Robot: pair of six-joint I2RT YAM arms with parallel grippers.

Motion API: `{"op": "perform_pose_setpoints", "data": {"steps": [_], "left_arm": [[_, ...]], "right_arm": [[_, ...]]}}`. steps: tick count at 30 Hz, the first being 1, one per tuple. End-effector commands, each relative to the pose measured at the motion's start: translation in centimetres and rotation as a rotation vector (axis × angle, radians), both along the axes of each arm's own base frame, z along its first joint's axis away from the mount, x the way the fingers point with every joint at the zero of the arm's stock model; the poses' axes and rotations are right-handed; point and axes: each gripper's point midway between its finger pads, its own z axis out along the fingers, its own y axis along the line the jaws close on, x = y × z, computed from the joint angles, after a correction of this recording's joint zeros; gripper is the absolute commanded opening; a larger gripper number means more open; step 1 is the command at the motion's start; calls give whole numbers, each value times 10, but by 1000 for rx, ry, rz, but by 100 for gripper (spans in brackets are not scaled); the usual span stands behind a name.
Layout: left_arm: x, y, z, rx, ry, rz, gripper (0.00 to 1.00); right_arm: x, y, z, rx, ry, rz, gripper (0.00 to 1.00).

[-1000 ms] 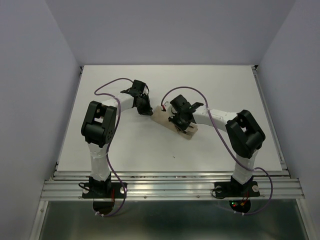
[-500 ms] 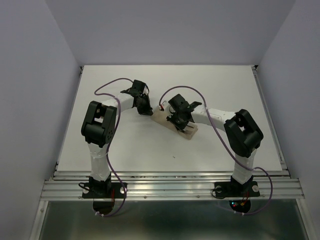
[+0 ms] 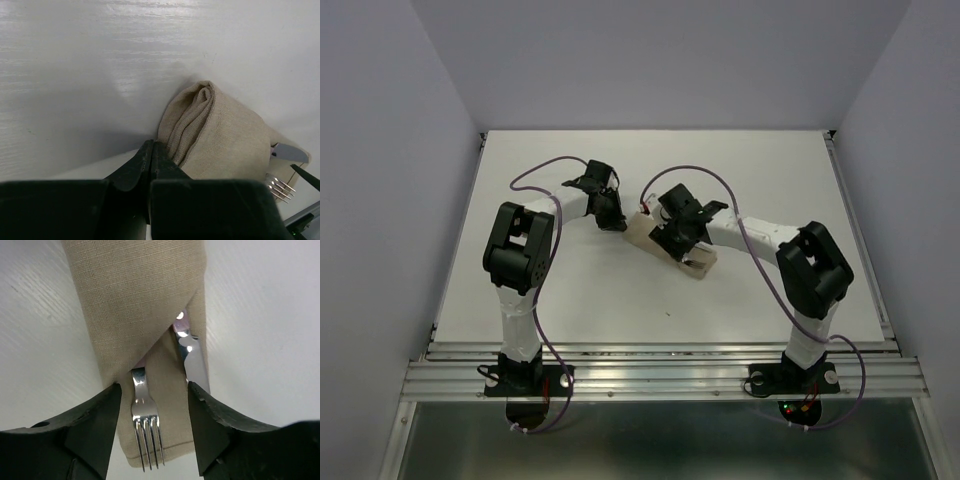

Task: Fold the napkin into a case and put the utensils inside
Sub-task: Reset both arms

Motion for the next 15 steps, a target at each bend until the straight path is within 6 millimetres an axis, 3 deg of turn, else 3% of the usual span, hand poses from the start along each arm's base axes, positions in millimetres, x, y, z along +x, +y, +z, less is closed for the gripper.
{"op": "perform_pose_setpoints", "data": {"steps": [1,6,7,10,12,14,15], "left_arm": [[7,-9,27,-20,-57,-26,9],[10,-3,35,12,-79,-17,9],[11,-2,36,16,-82,-13,9],[12,0,39,27,-90,-11,9],[15,2,48,36,-110,-7,9],[15,4,53,46,-121,-2,9],[17,5,58,49,-129,0,9]], "right_arm": [[21,2,67,80,-199,-74,63],[21,-21,101,88,-311,-188,73],[20,-25,115,110,-341,-206,73],[14,-42,126,129,-391,-287,74],[8,-67,151,161,-493,-405,76],[9,-92,151,141,-552,-547,79],[6,-117,157,156,-597,-681,79]]}}
